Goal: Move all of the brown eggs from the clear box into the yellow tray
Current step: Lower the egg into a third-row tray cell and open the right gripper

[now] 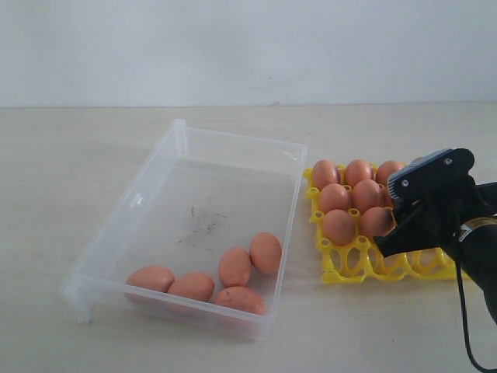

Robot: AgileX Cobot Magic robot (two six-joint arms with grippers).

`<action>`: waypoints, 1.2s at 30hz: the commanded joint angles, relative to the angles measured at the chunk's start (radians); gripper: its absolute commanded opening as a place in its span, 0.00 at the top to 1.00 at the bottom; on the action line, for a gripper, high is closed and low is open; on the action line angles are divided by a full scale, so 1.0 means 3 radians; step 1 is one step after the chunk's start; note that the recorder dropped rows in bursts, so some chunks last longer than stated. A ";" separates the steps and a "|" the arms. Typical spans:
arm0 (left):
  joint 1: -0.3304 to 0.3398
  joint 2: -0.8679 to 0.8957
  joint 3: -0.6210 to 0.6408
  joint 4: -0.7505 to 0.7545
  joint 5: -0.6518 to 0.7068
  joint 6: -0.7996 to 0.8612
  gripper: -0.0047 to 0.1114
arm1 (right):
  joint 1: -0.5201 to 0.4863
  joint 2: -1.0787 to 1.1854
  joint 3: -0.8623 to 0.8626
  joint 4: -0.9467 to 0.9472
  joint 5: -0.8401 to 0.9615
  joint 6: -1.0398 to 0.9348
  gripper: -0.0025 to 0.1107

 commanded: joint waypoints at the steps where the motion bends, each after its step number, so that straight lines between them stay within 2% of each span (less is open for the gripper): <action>1: -0.0013 0.0012 -0.0013 -0.0002 -0.0007 -0.0004 0.93 | 0.0003 -0.0004 -0.0009 -0.0155 0.0020 0.0022 0.98; 4: -0.0013 0.0012 -0.0013 -0.0002 -0.0007 -0.0004 0.93 | 0.0003 -0.0004 -0.0009 -0.0318 0.0069 0.0035 0.94; 11: -0.0013 0.0012 -0.0013 -0.0002 -0.0007 -0.0004 0.93 | 0.0003 -0.0004 -0.0009 -0.0282 0.0090 0.0044 0.68; 14: -0.0013 0.0012 -0.0013 -0.0002 -0.0007 -0.0004 0.93 | 0.0003 -0.0004 -0.0009 -0.0281 0.0142 0.0044 0.61; 36: -0.0013 0.0012 -0.0013 -0.0002 -0.0007 -0.0004 0.93 | 0.0003 -0.0011 -0.0009 -0.0289 0.0412 -0.0070 0.60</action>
